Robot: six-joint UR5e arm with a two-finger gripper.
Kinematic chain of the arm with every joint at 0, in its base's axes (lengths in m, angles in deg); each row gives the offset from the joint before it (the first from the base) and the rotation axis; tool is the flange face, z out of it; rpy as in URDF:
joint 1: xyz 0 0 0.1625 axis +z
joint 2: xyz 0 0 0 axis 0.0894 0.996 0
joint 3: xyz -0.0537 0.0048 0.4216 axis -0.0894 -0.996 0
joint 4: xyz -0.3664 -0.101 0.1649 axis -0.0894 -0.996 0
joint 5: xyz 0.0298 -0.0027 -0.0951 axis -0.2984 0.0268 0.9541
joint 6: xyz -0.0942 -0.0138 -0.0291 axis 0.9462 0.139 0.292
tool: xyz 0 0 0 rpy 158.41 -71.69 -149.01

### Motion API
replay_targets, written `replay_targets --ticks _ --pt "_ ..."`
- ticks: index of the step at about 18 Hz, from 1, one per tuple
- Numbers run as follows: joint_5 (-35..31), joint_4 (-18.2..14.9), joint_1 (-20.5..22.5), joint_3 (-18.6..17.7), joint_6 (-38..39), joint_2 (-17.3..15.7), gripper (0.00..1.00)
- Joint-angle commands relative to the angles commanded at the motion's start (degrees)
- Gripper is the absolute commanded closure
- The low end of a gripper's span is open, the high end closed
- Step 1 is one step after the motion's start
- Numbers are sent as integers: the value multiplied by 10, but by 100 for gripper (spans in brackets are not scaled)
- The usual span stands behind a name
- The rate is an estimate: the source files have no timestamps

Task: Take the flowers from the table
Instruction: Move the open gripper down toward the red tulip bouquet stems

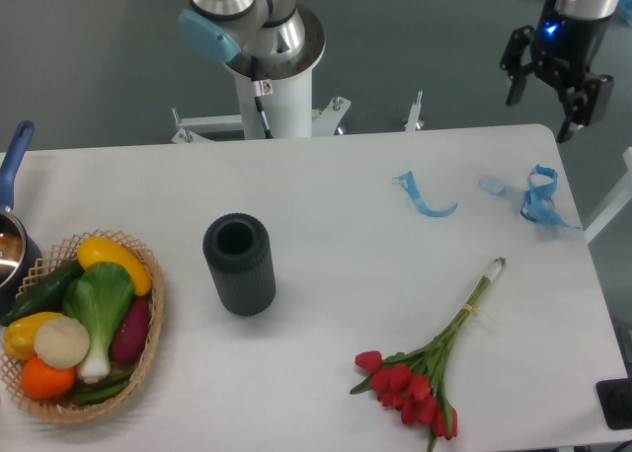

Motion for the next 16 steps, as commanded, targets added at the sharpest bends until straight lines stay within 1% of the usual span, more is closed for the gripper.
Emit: replay_targets --ticks 8,11,12,14,16 --pt "-1 1 -5 -7 2 -1 0" --pt "-1 2 -15 -14 34 0 0" --pt "-1 10 -18 -18 52 1 0" --pt "-1 45 -26 -29 84 3 0" --pt "0 66 -53 -41 113 8 0"
